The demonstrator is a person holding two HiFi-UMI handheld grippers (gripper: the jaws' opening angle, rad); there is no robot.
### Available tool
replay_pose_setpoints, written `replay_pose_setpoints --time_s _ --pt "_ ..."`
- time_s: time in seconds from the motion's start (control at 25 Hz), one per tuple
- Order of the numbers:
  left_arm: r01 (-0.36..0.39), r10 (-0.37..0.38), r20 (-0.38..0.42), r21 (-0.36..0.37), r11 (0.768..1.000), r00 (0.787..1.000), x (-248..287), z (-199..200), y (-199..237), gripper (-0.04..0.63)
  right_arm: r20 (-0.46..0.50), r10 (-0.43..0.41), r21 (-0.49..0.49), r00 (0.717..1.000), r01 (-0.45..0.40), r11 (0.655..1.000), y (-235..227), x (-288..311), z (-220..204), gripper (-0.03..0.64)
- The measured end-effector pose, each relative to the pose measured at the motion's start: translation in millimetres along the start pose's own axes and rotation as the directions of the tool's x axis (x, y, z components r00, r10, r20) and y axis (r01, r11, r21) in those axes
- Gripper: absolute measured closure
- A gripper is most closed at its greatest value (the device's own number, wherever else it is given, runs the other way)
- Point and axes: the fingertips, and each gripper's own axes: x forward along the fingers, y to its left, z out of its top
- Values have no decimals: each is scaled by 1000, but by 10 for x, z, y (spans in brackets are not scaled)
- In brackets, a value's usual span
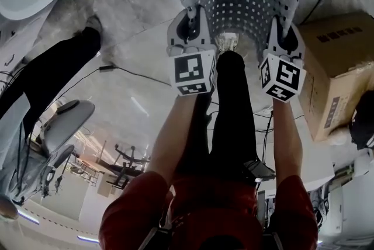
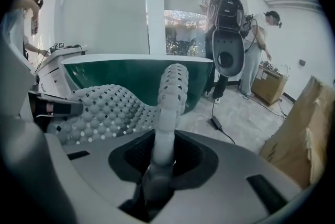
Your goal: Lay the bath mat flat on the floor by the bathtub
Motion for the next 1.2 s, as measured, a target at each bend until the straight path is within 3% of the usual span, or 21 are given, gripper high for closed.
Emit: replay_pose_setpoints --time_s 0.36,0.92,1.2 --pt "10 -10 -7 28 1000 1000 805 -526 205 545 5 6 -65 1000 -6 998 5 794 -463 520" --pt "26 -30 46 85 996 998 1764 -1149 403 545 33 -15 -80 999 17 997 -104 1925 -1068 520" --pt "20 -22 46 41 999 999 2167 -1625 582 545 34 -27 -76 999 30 997 -190 2390 -1490 518"
